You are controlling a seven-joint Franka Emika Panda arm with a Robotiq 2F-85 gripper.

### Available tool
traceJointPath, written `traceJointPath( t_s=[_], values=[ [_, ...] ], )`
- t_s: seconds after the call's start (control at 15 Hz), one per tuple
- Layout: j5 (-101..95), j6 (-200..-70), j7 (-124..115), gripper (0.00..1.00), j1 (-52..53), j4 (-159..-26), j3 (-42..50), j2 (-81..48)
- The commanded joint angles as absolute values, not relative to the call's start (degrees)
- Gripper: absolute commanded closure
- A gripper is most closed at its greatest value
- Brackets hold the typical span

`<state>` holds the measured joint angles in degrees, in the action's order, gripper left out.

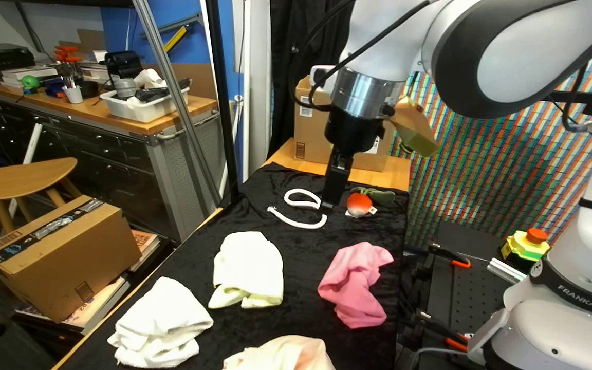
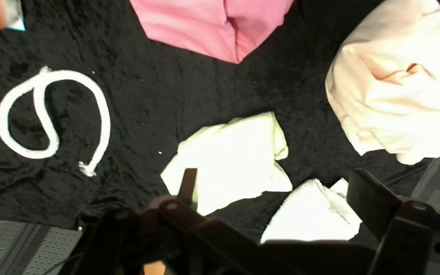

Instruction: Pick up all the clothes and plush toy, then put them in one place

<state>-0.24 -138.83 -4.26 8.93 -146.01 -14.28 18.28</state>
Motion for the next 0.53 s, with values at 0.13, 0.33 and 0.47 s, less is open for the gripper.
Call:
traceJointPath(
  t_s=[0.13, 0.33, 0.47],
  values=[
    [-5.22, -141.38, -7.72, 0.00, 11.27, -130.60, -17.52, -0.12],
    [-7.25, -141.03, -9.03, 0.00, 13.52, -122.46, -17.45, -8.89],
    [-9.51, -141.22, -9.52, 0.00, 15.43, -116.60, -16.64, -15.60]
  ],
)
